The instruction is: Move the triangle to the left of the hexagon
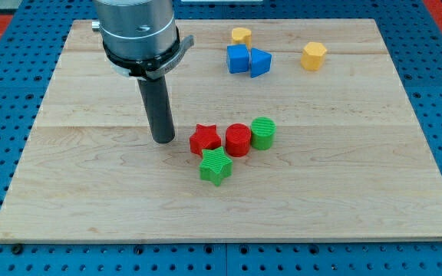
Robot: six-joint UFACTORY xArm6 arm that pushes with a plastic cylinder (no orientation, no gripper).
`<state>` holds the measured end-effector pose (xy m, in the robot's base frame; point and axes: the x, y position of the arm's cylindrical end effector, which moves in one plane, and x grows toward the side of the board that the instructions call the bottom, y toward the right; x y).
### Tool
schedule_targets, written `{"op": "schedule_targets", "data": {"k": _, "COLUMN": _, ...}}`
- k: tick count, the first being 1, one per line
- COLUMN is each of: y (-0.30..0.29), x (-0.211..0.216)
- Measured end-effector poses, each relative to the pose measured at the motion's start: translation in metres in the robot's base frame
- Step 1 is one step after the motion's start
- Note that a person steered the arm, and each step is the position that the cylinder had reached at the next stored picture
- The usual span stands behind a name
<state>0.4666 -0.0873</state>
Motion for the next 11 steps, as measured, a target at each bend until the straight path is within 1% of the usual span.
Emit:
{"op": "schedule_targets", "data": {"k": 2, "y": -0.007, "x": -0.014}}
{"op": "schedule_targets", "data": {"k": 4, "y": 0.002, "x": -0.015}}
{"op": "schedule_targets", "data": {"k": 5, "y": 0.028, "x": -0.068}}
{"op": "schedule_targets", "data": {"k": 6, "y": 0.051, "x": -0.081}}
{"op": "schedule_targets", "data": {"k": 8, "y": 0.051, "x": -0.081}}
{"op": "schedule_targets", "data": {"k": 9, "y": 0.046, "x": -0.104}}
{"op": "schedule_targets", "data": {"k": 10, "y": 0.083, "x": -0.138}}
{"op": "schedule_targets", "data": {"k": 11, "y": 0.147, "x": -0.173}}
